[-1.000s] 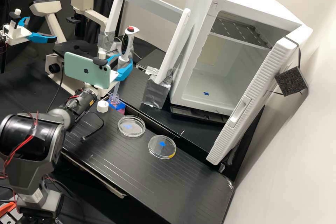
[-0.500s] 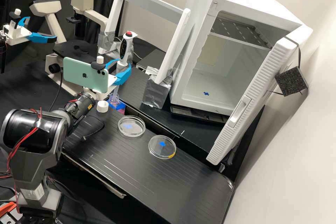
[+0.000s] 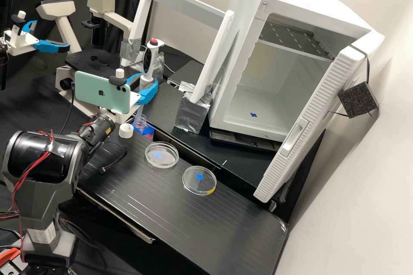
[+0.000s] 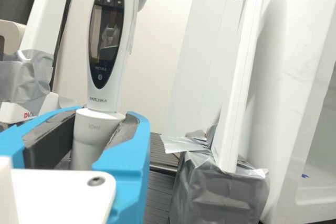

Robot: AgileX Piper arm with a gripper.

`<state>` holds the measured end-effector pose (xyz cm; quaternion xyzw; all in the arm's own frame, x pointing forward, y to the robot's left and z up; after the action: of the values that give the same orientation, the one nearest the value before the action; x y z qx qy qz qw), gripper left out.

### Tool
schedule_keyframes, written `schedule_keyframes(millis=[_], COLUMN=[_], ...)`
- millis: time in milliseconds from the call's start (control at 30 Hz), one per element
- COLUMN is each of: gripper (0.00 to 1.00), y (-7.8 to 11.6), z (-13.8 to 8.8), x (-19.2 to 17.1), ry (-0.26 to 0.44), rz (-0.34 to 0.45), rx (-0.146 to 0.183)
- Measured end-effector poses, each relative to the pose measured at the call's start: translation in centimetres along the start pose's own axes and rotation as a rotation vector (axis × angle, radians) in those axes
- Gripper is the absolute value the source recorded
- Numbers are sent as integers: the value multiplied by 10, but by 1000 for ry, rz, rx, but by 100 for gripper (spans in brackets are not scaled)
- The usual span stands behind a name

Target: Use the pipette

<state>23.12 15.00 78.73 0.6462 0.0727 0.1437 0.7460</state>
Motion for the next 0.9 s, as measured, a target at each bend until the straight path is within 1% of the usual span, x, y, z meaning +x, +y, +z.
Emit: schedule_keyframes(millis=[167,267,467,767,900], gripper=[0,0,0,0,0], y=[4,11,29,46,57], z=[-1,-2,-7,-12,-16], x=[-2,-3,-7,-10,-14], ry=[4,8,27,41,60], rz=[10,36,85,66,84], rx=[6,11,36,45,55])
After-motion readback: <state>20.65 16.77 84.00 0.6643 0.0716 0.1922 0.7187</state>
